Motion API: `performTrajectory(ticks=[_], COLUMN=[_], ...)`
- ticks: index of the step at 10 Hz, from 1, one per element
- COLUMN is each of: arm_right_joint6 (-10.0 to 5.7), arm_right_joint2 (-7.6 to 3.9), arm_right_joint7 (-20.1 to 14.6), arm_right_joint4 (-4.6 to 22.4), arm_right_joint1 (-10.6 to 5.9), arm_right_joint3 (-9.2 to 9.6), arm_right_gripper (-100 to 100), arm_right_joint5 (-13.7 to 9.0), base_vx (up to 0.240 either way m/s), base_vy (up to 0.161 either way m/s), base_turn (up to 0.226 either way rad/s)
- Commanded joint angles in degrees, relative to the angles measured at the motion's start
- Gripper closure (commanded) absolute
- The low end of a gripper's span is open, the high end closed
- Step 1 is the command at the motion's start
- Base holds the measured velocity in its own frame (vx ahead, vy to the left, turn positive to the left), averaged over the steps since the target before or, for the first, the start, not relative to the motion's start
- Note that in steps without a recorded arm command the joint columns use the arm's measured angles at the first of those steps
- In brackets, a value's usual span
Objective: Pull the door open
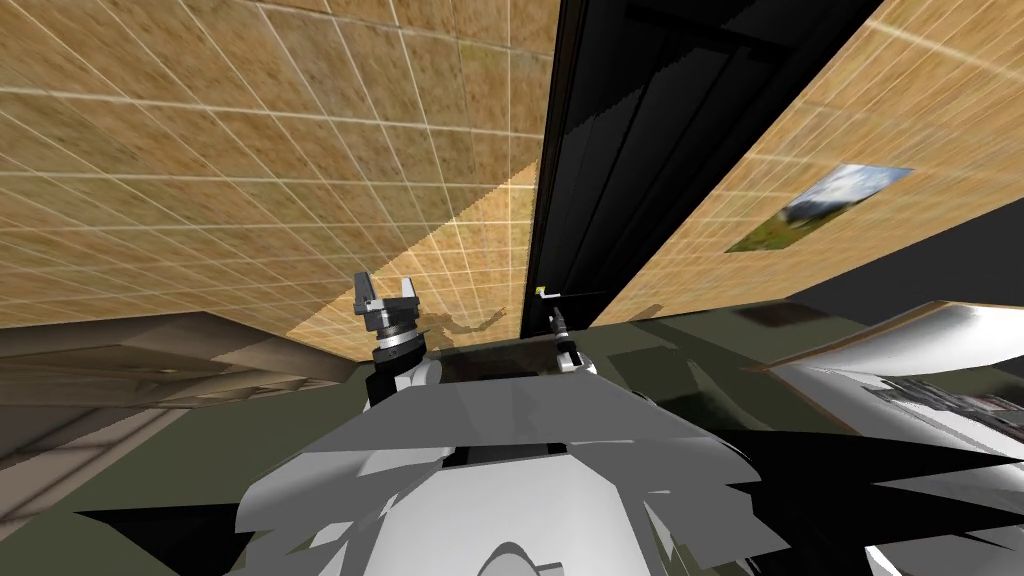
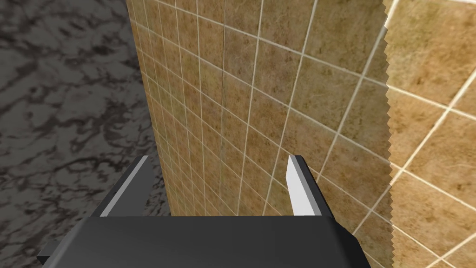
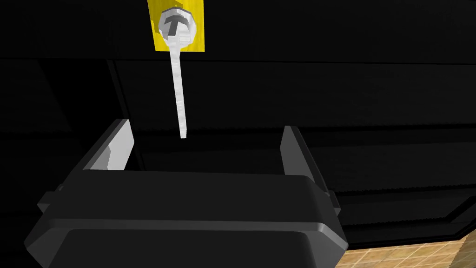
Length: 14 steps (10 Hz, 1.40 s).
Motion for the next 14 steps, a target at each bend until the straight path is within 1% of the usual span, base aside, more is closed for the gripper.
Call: performTrajectory(ticks=[1,4,7,8,9,10,11,12,13,14], arm_right_joint6=[-0.32,-0.86,-1.24,-1.47,-1.55,-1.41,-2.17,-2.43,-3.04,-3.04], arm_right_joint2=[-0.19,-0.57,-0.84,-0.99,-1.05,-0.98,-1.97,-2.33,-3.17,-3.17], arm_right_joint7=[-0.1,-0.3,-0.4,-0.5,-0.5,-0.5,-1.3,-1.5,-2.2,-2.2], arm_right_joint4=[2.4,6.2,8.9,10.4,11.0,10.4,10.9,11.0,11.3,11.0], arm_right_joint1=[-1.03,-2.47,-3.5,-4.1,-4.33,-4.11,-3.47,-3.22,-2.62,-2.62], arm_right_joint3=[-0.02,-0.02,-0.02,-0.02,-0.02,-0.01,-0.42,-0.57,-0.92,-0.92], arm_right_gripper=[-100,-100,-100,-100,-100,-100,-100,-100,-100,-100], arm_right_joint5=[-0.1,-0.1,-0.2,-0.2,-0.2,-0.2,-0.5,-0.7,-1.0,-1.0], base_vx=[0.019,0.02,0.01,0.009,0.013,0.006,0.112,0.163,0.184,0.136], base_vy=[-0.094,-0.092,-0.053,-0.075,-0.077,-0.031,0.019,0.051,0.071,0.066], base_turn=[0.116,0.103,0.076,0.142,0.083,0.011,0.153,0.103,0.077,0.05])
